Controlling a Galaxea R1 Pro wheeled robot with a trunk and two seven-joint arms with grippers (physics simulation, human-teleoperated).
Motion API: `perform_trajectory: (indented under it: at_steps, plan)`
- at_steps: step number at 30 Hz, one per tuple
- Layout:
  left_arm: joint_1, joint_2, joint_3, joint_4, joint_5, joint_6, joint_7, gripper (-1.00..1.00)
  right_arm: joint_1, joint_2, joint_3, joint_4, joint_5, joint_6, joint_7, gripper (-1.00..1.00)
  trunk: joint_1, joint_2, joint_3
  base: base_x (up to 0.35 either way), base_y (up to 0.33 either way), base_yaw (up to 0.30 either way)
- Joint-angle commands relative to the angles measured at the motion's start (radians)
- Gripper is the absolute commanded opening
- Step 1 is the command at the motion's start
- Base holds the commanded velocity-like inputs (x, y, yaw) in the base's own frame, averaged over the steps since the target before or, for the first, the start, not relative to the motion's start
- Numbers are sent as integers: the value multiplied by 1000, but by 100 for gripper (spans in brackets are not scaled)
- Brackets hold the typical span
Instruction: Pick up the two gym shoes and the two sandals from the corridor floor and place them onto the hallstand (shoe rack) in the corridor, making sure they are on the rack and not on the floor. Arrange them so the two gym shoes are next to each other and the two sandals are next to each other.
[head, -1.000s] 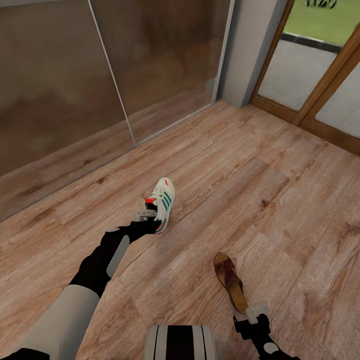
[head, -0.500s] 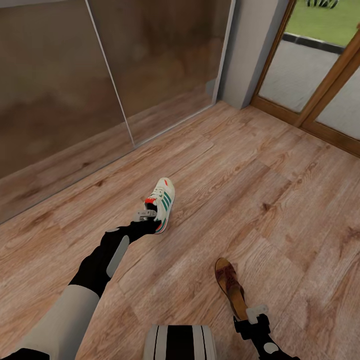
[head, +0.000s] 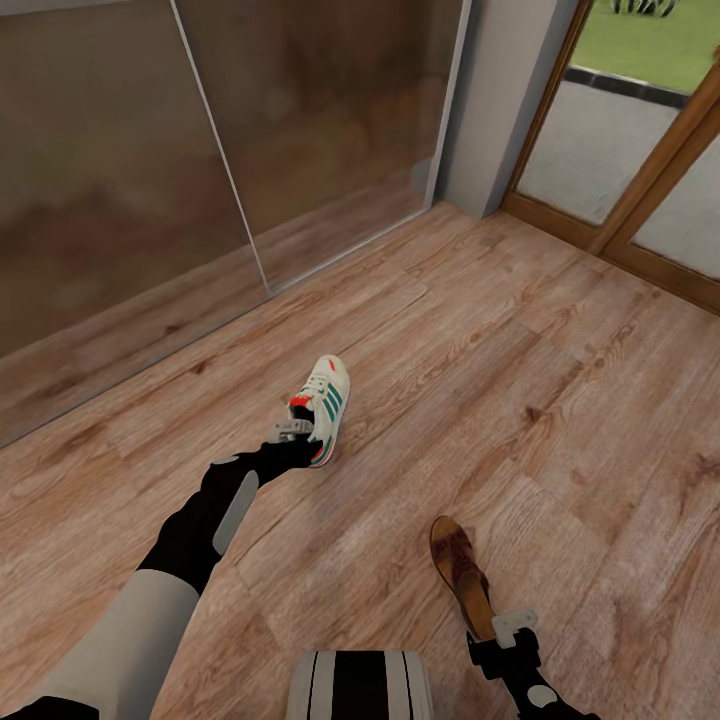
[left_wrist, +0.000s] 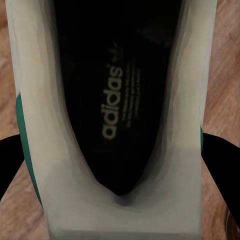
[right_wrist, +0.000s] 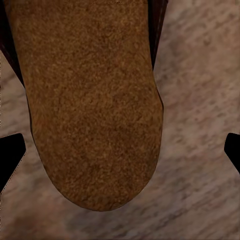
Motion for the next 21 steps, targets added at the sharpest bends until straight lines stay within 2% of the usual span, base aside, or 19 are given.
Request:
perform_trajectory:
  at_steps: [1, 13, 17, 21]
  plan:
    - [0, 0, 1, -1, 3, 5, 0, -100, -1, 0, -8, 1, 11, -4, -3, 100, 0, 0, -1, 34, 20, 0]
    - [0, 0, 1, -1, 3, 5, 0, -100, -1, 0, -8, 1, 11, -4, -3, 100, 0, 0, -1, 5, 3, 0]
    - [-1, 0, 1, -1, 3, 5, 0, -100, -1, 0, -8, 1, 11, -4, -3, 100, 2, -1, -22, 0, 0, 0]
    - [-1, -1, 1, -1, 3, 5, 0, -100, -1, 0, -8, 1, 11, -4, -3, 100, 2, -1, -24, 0, 0, 0]
